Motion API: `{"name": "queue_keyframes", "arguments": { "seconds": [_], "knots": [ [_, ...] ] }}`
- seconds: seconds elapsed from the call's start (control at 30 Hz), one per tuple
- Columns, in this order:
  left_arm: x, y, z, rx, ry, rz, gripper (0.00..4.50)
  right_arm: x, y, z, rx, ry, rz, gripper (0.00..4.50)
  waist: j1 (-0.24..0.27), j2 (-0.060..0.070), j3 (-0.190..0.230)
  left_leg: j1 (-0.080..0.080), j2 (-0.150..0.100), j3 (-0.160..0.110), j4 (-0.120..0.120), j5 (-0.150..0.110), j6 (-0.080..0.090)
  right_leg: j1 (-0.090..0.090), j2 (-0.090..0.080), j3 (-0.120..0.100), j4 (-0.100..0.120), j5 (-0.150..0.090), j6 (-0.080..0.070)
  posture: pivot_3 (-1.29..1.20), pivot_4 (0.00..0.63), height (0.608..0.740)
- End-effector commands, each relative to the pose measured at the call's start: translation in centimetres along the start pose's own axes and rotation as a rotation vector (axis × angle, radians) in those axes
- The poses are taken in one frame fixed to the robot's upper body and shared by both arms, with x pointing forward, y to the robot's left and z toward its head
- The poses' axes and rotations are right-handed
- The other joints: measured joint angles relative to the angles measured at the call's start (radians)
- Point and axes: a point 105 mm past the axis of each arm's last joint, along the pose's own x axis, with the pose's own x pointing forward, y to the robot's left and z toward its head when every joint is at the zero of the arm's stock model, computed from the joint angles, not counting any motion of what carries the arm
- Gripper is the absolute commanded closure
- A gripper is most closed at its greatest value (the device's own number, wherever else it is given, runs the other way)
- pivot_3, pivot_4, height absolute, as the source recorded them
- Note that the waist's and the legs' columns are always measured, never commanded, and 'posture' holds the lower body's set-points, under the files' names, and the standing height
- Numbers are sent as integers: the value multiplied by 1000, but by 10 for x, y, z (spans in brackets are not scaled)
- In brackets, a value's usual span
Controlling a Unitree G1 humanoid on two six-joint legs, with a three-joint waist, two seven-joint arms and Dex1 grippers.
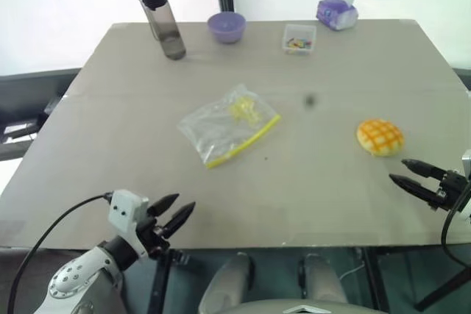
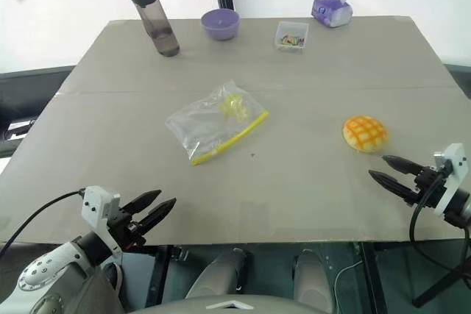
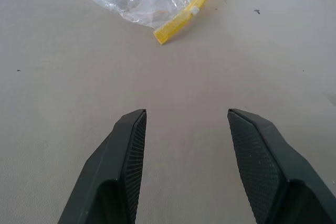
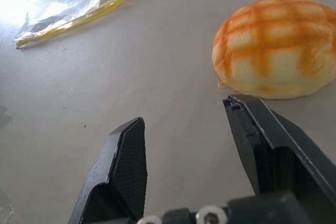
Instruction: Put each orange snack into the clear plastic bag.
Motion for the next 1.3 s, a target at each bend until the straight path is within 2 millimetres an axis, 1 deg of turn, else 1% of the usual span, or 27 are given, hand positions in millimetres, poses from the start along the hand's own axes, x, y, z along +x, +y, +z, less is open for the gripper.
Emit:
{"name": "queue_keyframes", "arguments": {
  "seconds": [0.03, 0.17, 0.57, 0.87, 0.97, 1.0, 1.1, 1.2, 1.3],
  "knots": [
    [-1, -5, 14, 44, -39, -20, 1896, -2, -5, 10, -39, -35, -5, 1765, 1, 0, 0, 0, 0, 0, 0, 0, 0, 0, 0, 0, 0, 0, 0, 0, 150, 740],
    [4, -5, 18, 55, -62, -15, 1896, -2, -6, 9, -38, -38, 5, 1765, 2, -1, 0, 0, 0, 0, 0, 0, 0, 0, 0, 0, 0, 0, 0, 0, 150, 740],
    [12, 4, 22, 104, -70, 8, 1896, -5, -6, 5, -30, -31, -1, 1765, 2, -1, 0, 0, 0, 0, 0, 0, 0, 0, 0, 0, -1, 0, 0, 0, 150, 740],
    [15, 6, 24, 97, -83, 9, 1896, -8, 0, 1, -19, -18, 14, 1765, 1, -1, 0, 0, 0, 0, 0, 0, 0, 0, 0, 0, -1, 0, 0, 0, 150, 740],
    [17, 13, 24, 56, -81, 43, 1896, -6, 6, 3, -6, -18, 42, 1765, 3, -1, 0, 0, 0, 0, 0, 0, 0, 0, 0, 0, -1, 0, 0, 0, 150, 740],
    [19, 17, 24, 28, -75, 63, 1896, -4, 7, 5, 6, -15, 48, 1765, 3, -1, 0, 0, 0, 0, 0, 0, 0, 0, 0, 0, -1, 0, 0, 0, 150, 740],
    [27, 31, 30, -49, -91, 127, 1896, 5, 22, 18, -9, -19, 118, 1765, 3, 0, 0, 0, 0, -1, 0, 0, 0, 0, 0, 0, 0, 0, 0, 0, 150, 740],
    [37, 43, 45, -133, -149, 168, 1896, 19, 31, 49, -69, -118, 155, 1765, 0, -1, 0, 0, 0, -1, 0, 0, 0, 0, 1, -1, 0, 1, 1, 0, 150, 740],
    [47, 52, 55, -195, -168, 198, 1896, 28, 38, 67, -137, -157, 183, 1765, 2, -1, 0, 0, 0, -2, 1, 0, 0, 0, 1, -1, 1, 1, 2, 0, 150, 740]
  ]
}}
